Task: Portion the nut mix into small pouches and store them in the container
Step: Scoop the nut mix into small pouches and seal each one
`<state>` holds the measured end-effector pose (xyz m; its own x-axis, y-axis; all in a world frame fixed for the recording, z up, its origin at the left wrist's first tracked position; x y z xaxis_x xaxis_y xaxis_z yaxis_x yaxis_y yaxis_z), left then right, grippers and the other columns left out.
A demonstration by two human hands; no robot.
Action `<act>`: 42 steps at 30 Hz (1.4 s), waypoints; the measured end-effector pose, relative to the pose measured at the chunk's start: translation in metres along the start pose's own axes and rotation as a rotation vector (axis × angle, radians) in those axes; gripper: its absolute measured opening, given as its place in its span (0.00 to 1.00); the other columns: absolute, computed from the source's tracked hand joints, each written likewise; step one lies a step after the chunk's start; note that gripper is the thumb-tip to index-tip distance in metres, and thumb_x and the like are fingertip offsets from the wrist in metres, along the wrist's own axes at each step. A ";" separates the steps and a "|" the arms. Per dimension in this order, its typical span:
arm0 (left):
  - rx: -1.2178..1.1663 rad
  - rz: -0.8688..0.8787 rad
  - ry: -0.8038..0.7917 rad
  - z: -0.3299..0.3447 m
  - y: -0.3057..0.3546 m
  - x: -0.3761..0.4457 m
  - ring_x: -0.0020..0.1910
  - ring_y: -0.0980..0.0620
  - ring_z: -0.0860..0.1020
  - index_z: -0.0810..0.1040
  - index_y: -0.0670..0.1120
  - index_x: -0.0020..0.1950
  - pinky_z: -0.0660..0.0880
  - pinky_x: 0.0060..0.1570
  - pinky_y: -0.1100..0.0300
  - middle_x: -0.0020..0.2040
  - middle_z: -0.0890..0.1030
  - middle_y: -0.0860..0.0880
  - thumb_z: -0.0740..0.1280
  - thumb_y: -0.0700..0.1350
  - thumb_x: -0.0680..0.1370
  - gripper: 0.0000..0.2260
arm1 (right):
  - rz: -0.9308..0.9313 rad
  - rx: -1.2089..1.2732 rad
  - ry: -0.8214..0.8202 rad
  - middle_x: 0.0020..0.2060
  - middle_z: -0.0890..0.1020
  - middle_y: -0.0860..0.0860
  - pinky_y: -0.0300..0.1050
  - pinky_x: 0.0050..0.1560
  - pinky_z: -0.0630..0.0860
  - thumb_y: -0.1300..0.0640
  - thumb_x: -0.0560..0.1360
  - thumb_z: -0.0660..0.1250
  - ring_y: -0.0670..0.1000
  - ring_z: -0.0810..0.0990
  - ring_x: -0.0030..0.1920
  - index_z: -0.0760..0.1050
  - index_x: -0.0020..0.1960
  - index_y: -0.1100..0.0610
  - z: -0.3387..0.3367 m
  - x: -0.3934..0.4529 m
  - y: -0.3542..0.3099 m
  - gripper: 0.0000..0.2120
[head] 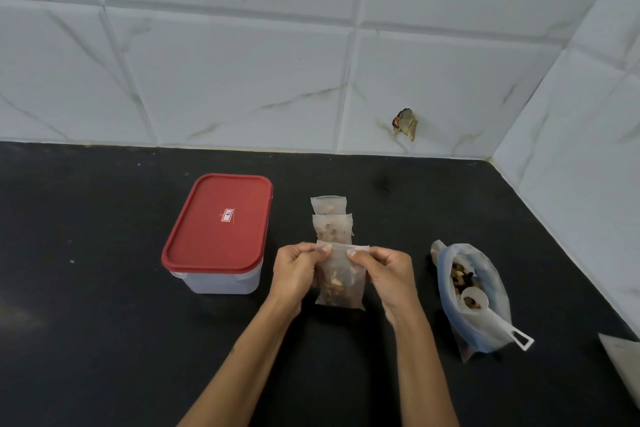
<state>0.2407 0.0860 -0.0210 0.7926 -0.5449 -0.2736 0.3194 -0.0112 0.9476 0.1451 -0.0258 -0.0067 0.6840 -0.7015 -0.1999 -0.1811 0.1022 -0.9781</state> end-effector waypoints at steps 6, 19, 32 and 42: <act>-0.016 -0.060 0.014 -0.001 -0.011 0.006 0.38 0.48 0.84 0.84 0.39 0.41 0.80 0.41 0.51 0.38 0.85 0.42 0.65 0.37 0.78 0.10 | 0.025 -0.036 0.049 0.36 0.85 0.53 0.45 0.45 0.81 0.63 0.71 0.71 0.50 0.85 0.41 0.83 0.39 0.59 -0.003 0.008 0.014 0.04; 0.193 0.062 0.234 -0.006 -0.026 0.039 0.42 0.54 0.82 0.84 0.50 0.39 0.80 0.39 0.57 0.41 0.84 0.52 0.72 0.42 0.74 0.05 | -0.079 -0.227 0.242 0.37 0.83 0.46 0.29 0.38 0.72 0.57 0.74 0.69 0.41 0.80 0.40 0.83 0.46 0.57 0.008 0.048 0.037 0.05; 0.410 0.171 0.292 -0.010 -0.037 0.050 0.37 0.51 0.80 0.82 0.41 0.49 0.75 0.27 0.69 0.45 0.79 0.48 0.66 0.42 0.79 0.07 | -0.315 -0.421 0.283 0.39 0.79 0.47 0.32 0.41 0.72 0.57 0.76 0.67 0.43 0.77 0.39 0.82 0.49 0.57 0.015 0.057 0.052 0.07; 0.314 0.185 0.319 -0.015 -0.038 0.046 0.41 0.54 0.80 0.81 0.46 0.53 0.77 0.30 0.68 0.52 0.78 0.47 0.67 0.46 0.78 0.07 | -0.258 -0.379 0.297 0.49 0.77 0.45 0.33 0.46 0.74 0.53 0.78 0.64 0.41 0.76 0.41 0.78 0.60 0.54 0.015 0.050 0.047 0.13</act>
<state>0.2725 0.0739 -0.0723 0.9566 -0.2783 -0.0861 0.0245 -0.2177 0.9757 0.1815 -0.0460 -0.0635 0.5206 -0.8450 0.1225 -0.3135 -0.3226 -0.8931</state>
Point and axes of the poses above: each hand's wrist, its own x-axis towards the middle knuckle, its own z-axis out of the palm, y = z × x, the point moved 2 cm from there along x, towards the middle knuckle
